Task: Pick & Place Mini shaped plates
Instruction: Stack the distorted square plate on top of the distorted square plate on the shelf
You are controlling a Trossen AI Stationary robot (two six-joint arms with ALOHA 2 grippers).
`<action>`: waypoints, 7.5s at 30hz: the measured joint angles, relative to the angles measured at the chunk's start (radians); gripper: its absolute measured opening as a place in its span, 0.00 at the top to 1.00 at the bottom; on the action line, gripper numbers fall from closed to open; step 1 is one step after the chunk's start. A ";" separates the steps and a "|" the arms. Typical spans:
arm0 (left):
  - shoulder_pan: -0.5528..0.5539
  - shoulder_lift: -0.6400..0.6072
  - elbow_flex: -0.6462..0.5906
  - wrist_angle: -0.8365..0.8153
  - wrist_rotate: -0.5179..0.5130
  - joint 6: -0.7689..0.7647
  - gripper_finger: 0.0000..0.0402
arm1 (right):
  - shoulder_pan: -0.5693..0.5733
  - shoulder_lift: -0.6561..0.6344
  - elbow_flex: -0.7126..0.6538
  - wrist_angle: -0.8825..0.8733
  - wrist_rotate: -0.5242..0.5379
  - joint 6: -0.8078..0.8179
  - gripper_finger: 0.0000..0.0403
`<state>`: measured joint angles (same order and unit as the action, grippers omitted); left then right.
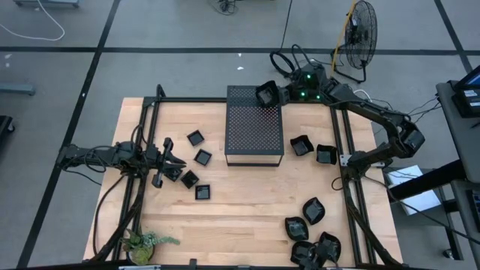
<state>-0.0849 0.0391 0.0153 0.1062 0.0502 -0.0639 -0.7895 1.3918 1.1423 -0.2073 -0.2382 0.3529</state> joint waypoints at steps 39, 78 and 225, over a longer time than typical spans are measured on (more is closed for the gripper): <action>0.000 0.000 0.000 0.000 0.000 0.000 0.88 | 0.596 -0.329 -0.001 -0.763 0.217 0.249 0.66; 0.000 0.000 0.000 0.000 0.000 0.000 0.88 | 0.618 -0.382 -0.517 -0.781 0.389 0.563 0.67; 0.000 0.000 0.000 0.000 0.000 0.000 0.88 | 0.380 0.153 0.374 -0.493 0.494 -0.242 1.00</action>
<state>-0.0849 0.0387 0.0152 0.1067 0.0502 -0.0639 -0.4099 1.5447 1.5166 -0.7002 0.2558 0.1114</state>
